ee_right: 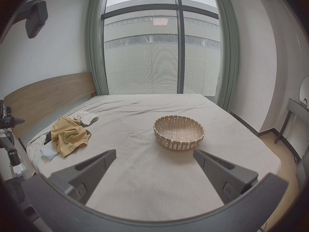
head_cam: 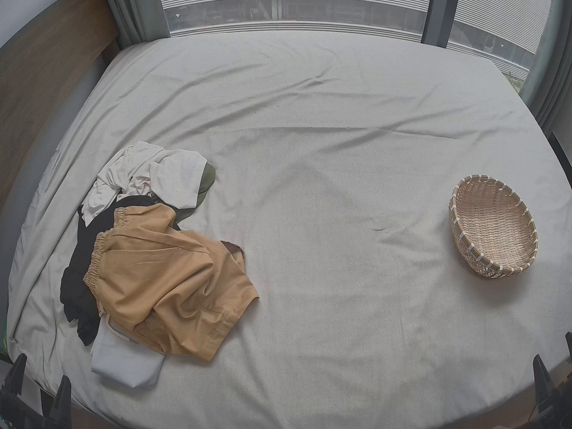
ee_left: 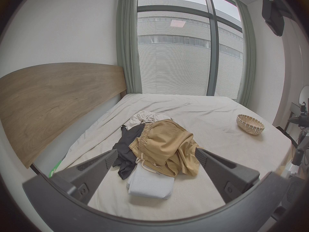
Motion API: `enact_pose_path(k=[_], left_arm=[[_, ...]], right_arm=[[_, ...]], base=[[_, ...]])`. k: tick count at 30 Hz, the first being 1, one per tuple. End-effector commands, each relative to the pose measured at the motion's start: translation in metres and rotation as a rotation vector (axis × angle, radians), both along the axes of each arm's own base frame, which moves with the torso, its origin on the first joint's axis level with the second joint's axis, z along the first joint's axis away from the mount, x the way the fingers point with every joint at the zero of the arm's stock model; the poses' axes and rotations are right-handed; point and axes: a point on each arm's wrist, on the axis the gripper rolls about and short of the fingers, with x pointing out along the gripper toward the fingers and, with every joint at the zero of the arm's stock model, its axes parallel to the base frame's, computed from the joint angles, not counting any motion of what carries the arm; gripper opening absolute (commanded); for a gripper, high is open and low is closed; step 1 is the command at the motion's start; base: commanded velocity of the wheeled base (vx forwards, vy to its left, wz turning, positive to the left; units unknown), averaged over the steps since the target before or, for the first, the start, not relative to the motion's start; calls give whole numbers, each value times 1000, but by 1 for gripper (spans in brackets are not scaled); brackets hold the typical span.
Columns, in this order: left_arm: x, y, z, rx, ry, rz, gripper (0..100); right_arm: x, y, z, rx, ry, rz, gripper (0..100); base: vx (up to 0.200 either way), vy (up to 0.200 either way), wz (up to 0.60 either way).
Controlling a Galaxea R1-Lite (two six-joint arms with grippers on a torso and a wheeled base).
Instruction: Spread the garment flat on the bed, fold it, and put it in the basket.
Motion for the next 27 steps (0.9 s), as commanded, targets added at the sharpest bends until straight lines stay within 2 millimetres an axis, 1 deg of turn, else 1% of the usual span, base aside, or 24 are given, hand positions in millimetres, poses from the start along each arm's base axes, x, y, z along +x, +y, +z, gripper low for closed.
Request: enact_pose_path(k=[1,2,3,5,6,7,8,12,14,16,18,20,21,23,25,26,27], left_arm=[[0,0,-5,0,2,-14,100],[-1,0,0,-4,-28,-23,100],[-4,0,14,-13,-88,-30,100],[-11,0,50,-27,-185,-42,100],[-12,0,54,-27,-185,-45,100],[-11,1,69,-28,-172,-63,100],[-10,1,74,-29,-154,-74,100],[-1,2,73,-52,-84,-146,100],[1,2,74,-79,-64,-185,100],[6,0,76,-130,-24,-261,100],[10,-1,78,-156,4,-283,100],[19,-3,89,-215,44,-301,100],[20,-3,90,-220,50,-302,100],[30,-5,99,-257,93,-317,100],[35,-6,102,-272,112,-325,100],[44,-8,105,-305,142,-334,100],[46,-8,105,-316,149,-335,100]], right_arm=[[1,0,-5,0,10,-1,100],[1,0,-5,0,10,-1,100],[1,0,-5,0,10,1,100],[1,0,-5,0,10,-1,100],[1,0,-5,0,10,-1,100],[1,0,-5,0,10,-1,100],[1,0,-5,0,10,-1,100],[1,0,-5,1,10,1,100],[1,0,-5,0,10,-1,100],[1,0,-5,0,10,-1,100],[1,0,-5,0,10,-1,100],[1,0,-5,0,10,-1,100],[1,0,-5,0,12,-1,100],[1,0,-5,0,12,-1,100],[1,0,-5,0,12,-1,100],[1,0,-5,0,10,-1,100],[1,0,-5,0,12,-1,100]], base=[[0,0,0],[0,0,0],[0,0,0],[0,0,0],[0,0,0],[0,0,0],[0,0,0],[0,0,0],[0,0,0],[0,0,0],[0,0,0],[0,0,0],[0,0,0],[0,0,0],[0,0,0],[0,0,0],[0,0,0]])
